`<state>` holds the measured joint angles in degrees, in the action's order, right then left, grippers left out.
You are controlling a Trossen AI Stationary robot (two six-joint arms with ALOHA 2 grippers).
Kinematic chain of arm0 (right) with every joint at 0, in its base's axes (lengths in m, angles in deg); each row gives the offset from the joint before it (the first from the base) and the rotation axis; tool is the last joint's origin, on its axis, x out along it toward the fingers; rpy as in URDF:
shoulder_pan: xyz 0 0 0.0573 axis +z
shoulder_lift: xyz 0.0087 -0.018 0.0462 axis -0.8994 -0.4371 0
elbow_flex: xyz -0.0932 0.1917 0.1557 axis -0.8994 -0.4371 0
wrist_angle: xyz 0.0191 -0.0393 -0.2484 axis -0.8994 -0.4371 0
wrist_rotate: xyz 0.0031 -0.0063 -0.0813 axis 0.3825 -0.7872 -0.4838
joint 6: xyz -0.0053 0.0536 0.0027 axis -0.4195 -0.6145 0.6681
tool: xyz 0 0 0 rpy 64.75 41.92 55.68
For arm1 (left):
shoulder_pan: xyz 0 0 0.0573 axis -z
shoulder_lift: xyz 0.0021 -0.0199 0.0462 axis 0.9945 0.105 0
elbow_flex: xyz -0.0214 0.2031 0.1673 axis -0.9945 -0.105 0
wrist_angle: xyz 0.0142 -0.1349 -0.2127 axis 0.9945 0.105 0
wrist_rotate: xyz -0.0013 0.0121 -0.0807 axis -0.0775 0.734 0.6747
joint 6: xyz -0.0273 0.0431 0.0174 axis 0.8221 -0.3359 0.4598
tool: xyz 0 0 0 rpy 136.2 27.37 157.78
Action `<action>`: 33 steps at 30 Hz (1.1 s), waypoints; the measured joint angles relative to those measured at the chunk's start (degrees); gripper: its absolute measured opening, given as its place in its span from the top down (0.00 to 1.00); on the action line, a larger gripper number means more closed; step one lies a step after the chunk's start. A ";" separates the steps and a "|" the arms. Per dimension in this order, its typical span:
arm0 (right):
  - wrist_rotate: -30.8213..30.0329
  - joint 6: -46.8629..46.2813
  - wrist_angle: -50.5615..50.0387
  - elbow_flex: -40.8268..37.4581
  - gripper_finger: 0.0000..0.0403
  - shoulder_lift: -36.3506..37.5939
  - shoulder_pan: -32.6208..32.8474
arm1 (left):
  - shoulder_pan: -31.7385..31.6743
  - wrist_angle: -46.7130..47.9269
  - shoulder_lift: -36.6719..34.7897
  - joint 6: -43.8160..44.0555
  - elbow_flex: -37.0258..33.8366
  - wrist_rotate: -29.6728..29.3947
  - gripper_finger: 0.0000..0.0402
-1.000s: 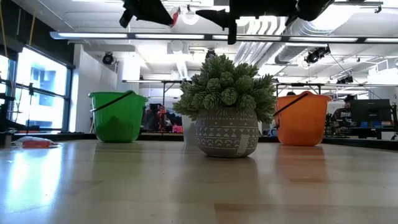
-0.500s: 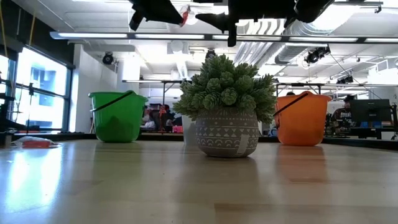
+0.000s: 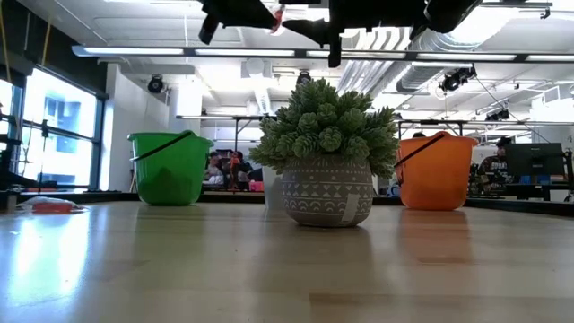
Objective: Sort candy
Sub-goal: Put the transparent candy into the orange bucket
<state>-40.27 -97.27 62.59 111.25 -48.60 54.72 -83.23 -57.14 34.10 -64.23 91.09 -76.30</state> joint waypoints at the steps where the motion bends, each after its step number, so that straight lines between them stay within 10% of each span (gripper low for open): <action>1: 0.00 0.00 -0.01 0.00 0.59 0.00 0.00 | -0.01 -1.11 0.58 -0.28 0.00 0.42 1.00; 12: 0.39 -1.52 -0.69 0.00 0.63 0.07 0.02 | -0.06 -2.03 4.66 -2.97 4.16 1.87 1.00; 20: 0.55 0.67 -0.60 0.00 0.96 0.09 0.00 | -0.08 -1.36 4.63 -4.22 4.79 1.09 1.00; 33: 1.80 0.48 -3.62 -0.02 0.99 1.00 -2.74 | -0.42 4.25 3.50 -4.72 4.76 -4.19 0.95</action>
<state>-38.47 -96.78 58.96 111.23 -47.60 51.98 -83.65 -52.88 37.61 -68.95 95.86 -80.49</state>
